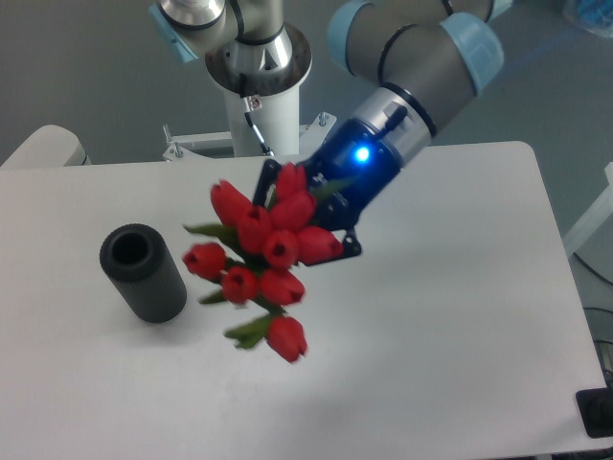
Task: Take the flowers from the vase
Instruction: 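Carry the tulip bunch away from the vase across the table, then hold the tulips hanging from the gripper above the table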
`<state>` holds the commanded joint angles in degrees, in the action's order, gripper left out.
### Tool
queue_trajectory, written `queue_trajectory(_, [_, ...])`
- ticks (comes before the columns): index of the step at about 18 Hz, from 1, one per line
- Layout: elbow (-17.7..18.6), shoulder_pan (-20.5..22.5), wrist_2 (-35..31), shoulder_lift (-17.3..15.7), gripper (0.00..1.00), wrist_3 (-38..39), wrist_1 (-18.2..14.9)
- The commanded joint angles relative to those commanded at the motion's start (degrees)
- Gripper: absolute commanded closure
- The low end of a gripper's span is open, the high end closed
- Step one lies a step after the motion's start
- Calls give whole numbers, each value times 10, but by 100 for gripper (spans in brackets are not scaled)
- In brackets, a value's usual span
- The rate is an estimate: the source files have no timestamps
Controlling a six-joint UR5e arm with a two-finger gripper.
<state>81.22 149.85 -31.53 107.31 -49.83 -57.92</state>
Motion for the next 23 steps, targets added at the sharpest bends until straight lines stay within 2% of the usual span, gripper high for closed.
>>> queue_trajectory(3, [-2,1,-32,11,100,-7,1])
queue_trajectory(6, [5,4,-132,33,100,-18,-6])
queue_trajectory(8, [11,4,-176,38,100,-18,-17])
queue_trajectory(12, [-13,3,-248,50,100,-18,-59])
queue_trajectory(16, [-45,-5,-295,69,100,-20,-81])
queue_trajectory(18, [-48,-6,-310,73,98,-53,-81])
queue_trajectory(20, [-49,-10,-356,74,97,-112,-87])
queue_trajectory(23, [-76,-25,-417,88,99,-136,-124])
